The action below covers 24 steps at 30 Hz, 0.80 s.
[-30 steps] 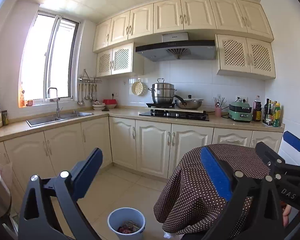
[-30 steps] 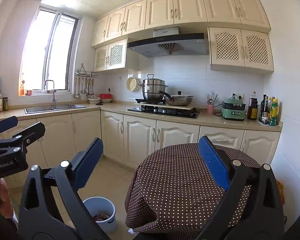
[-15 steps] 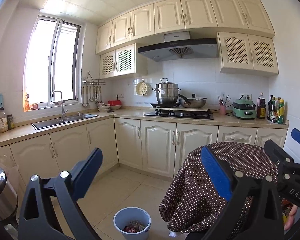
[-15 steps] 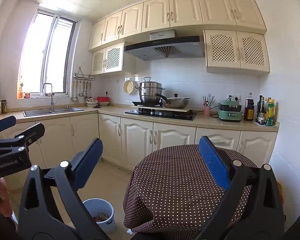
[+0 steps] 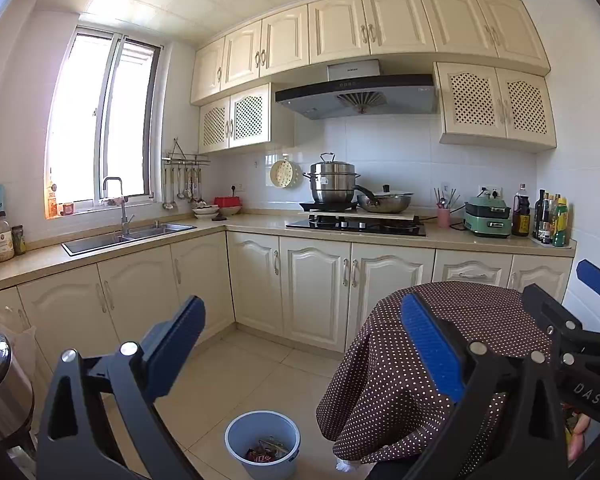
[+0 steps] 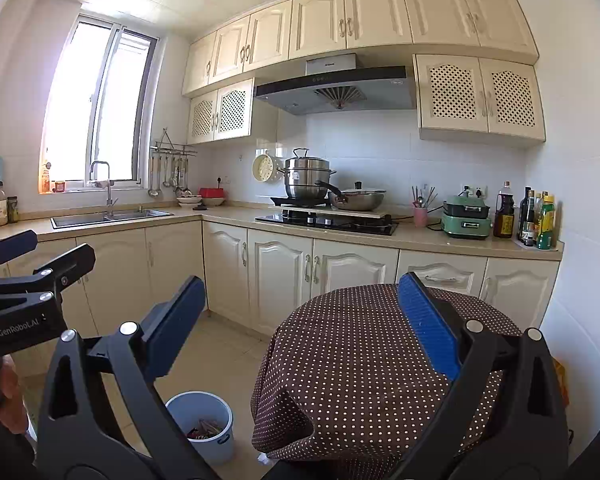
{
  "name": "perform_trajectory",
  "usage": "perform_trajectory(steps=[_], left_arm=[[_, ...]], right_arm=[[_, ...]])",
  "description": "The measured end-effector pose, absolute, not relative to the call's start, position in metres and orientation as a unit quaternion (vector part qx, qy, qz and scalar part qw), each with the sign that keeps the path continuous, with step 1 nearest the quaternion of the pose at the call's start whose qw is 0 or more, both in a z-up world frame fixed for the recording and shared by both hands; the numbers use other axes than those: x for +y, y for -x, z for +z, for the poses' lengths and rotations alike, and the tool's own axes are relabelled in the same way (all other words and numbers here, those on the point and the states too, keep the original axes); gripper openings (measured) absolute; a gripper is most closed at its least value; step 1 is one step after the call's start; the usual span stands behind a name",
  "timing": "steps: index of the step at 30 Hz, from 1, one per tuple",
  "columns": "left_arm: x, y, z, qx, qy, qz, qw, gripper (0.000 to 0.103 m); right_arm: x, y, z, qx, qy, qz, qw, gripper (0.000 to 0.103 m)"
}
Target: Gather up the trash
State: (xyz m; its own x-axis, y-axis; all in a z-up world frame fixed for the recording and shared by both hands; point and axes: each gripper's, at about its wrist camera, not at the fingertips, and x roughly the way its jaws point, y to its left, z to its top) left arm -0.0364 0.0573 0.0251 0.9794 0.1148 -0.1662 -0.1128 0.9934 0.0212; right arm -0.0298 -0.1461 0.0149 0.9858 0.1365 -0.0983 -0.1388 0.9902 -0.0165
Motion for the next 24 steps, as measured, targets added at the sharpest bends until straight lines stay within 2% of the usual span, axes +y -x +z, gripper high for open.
perform_trajectory(steps=[24], left_arm=[[0.0602,0.0336,0.0249,0.089,-0.005,0.056,0.994,0.097]], right_arm=[[-0.1450,0.0264,0.0129,0.053,0.013,0.071,0.996,0.095]])
